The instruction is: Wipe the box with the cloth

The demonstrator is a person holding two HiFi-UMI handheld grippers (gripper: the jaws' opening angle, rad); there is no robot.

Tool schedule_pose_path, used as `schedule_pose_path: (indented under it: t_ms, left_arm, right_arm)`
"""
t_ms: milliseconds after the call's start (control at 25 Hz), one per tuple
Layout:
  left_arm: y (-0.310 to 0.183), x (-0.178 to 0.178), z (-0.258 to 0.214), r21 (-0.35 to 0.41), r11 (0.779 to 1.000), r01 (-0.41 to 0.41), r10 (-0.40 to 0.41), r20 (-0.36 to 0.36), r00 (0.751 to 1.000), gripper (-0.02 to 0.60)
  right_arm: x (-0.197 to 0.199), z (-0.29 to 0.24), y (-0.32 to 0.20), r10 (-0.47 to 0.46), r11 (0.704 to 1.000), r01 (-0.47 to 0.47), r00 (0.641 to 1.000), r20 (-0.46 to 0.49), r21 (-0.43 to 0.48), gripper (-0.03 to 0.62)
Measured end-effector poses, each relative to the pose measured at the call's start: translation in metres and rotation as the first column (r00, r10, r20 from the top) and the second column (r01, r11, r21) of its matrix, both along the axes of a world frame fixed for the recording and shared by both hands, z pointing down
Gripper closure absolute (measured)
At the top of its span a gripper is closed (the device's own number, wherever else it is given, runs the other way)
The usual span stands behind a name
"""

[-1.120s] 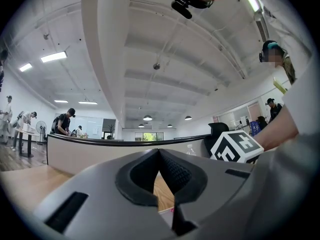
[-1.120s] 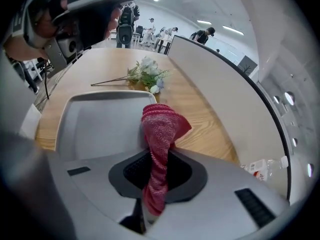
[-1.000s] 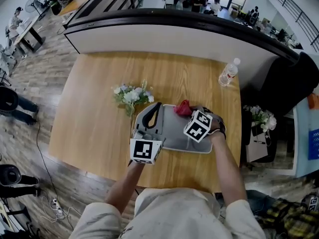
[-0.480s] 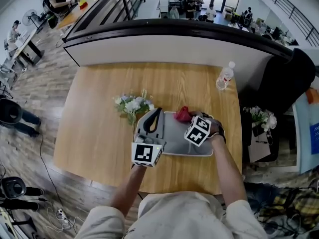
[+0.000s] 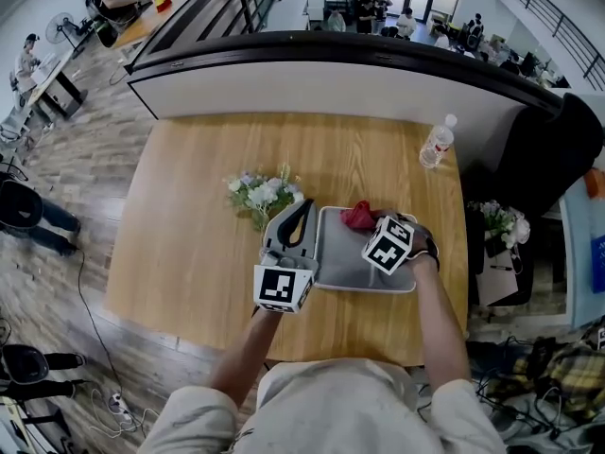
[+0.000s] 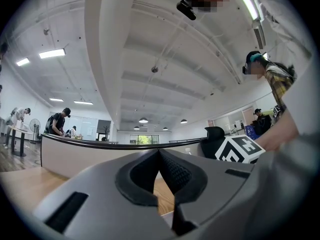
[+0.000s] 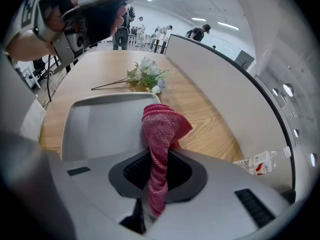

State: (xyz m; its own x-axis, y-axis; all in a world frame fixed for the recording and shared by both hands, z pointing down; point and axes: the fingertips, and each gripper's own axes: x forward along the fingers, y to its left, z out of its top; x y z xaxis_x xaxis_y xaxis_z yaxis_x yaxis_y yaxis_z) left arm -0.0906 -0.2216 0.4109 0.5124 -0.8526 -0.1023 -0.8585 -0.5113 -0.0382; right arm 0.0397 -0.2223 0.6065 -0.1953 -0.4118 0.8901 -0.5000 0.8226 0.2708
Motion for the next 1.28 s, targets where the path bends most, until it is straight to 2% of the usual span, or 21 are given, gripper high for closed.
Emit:
schedule_pose_path:
  t_ms: [600, 920, 1280]
  left_arm:
    - [0.001, -0.027, 0.015, -0.022, 0.999, -0.033, 0.033, -0.018, 0.999, 0.568]
    - [0.004, -0.022, 0.023, -0.032, 0.997, -0.072, 0.070, -0.034, 0.997, 0.568]
    - [0.007, -0.021, 0.029, -0.043, 0.997, -0.070, 0.067, -0.048, 0.997, 0.568]
  right_arm:
    - [-0.006, 0.001, 0.021, 0.030, 1.000, -0.030, 1.000, -0.007, 0.008, 0.526]
    - [-0.009, 0.000, 0.041, 0.036, 0.999, -0.036, 0.999, 0.010, 0.007, 0.526]
    - [-0.015, -0.003, 0.065, 0.067, 0.998, -0.067, 0.996, 0.063, -0.013, 0.526]
